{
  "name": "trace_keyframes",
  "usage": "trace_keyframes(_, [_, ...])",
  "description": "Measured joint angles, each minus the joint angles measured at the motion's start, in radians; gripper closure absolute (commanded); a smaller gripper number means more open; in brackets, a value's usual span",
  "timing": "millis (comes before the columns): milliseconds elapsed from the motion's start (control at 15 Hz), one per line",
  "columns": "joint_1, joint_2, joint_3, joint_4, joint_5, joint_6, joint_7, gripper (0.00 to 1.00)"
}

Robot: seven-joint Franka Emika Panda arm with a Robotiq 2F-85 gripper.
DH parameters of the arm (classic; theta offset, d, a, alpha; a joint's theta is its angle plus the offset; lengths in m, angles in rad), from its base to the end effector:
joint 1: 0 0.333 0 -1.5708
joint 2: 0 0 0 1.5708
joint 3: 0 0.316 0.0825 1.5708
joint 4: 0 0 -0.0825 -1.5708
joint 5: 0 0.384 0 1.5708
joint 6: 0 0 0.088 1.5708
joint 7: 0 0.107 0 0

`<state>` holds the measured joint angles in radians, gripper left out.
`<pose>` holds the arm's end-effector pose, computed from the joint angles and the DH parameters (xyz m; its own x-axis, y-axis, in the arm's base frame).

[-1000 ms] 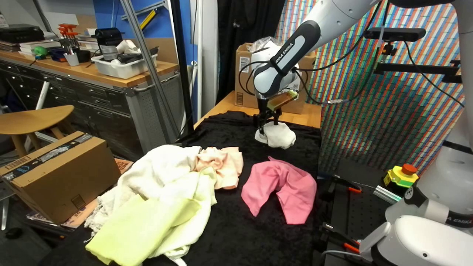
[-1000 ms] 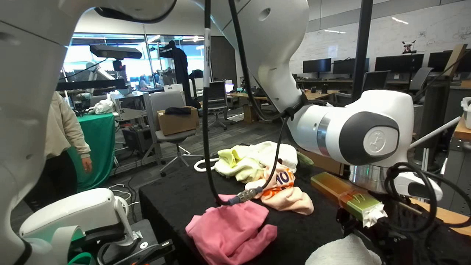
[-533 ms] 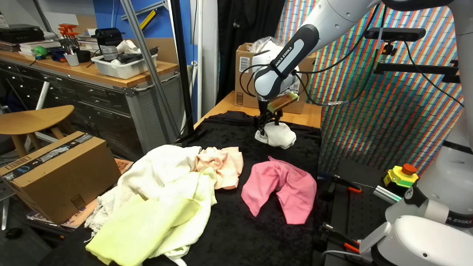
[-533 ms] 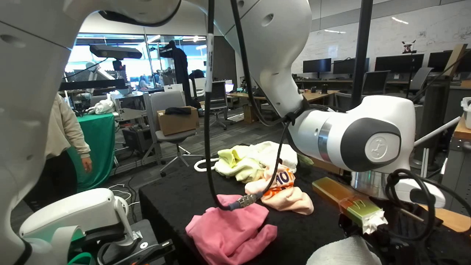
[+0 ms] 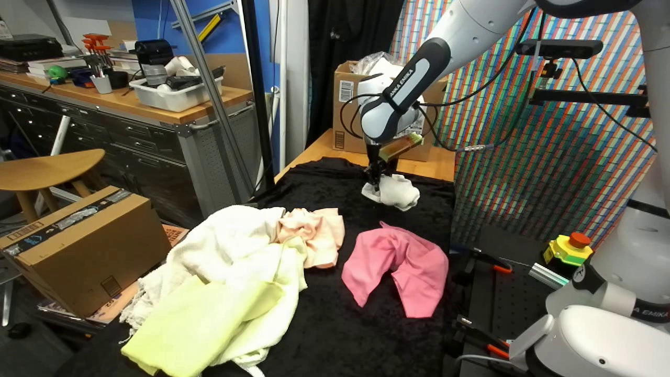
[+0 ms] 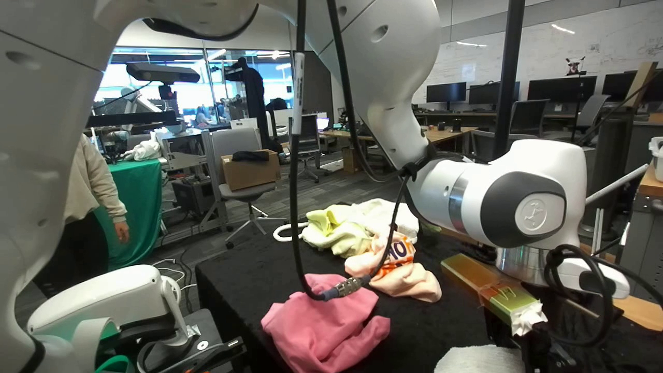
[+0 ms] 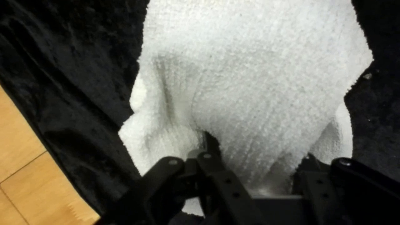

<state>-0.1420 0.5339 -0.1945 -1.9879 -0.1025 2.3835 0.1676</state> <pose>0.5626 -0.1965 0.1861 0.9096 -0.4006 -0.1103 -0.3784 -0.9083 0.1786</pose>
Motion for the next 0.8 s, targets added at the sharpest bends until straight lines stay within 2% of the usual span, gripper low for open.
trace_keyframes(67, [0.0,0.0,0.0,0.001,0.0,0.0,0.0,0.94])
trace_keyframes(200, [0.0,-0.002,0.0,0.001,0.0,0.0,-0.002,0.96])
trace_keyframes(400, [-0.005,-0.017,0.014,0.001,0.017,-0.002,-0.038,0.92])
trace_keyframes(800, [-0.03,-0.115,0.098,-0.002,0.112,-0.031,-0.252,0.92])
